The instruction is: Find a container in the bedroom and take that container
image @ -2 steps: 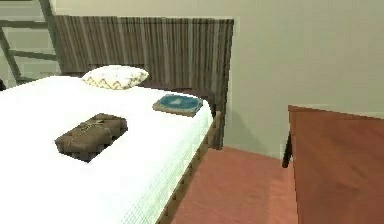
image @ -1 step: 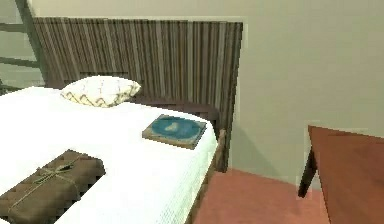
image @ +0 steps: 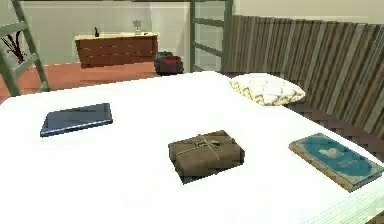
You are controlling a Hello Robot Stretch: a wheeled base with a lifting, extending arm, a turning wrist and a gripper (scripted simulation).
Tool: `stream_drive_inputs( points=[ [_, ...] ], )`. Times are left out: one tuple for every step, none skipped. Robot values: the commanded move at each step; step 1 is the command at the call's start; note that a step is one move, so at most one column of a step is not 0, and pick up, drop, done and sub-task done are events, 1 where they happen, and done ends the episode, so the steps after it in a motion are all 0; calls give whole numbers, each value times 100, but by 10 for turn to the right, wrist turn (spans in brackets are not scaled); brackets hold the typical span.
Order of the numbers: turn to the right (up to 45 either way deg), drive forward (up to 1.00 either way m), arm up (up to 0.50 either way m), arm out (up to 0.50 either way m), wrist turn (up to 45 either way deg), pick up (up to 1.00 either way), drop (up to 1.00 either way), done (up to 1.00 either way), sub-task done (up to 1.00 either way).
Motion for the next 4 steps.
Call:
stream_drive_inputs(
  points=[
    [-450,0,0,0,0,0,0,0,0],
    [-360,0,0,0,0,0,0,0,0],
    [0,0,50,0,0,0,0,0,0],
    [0,0,38,0,0,0,0,0,0]
  ],
)
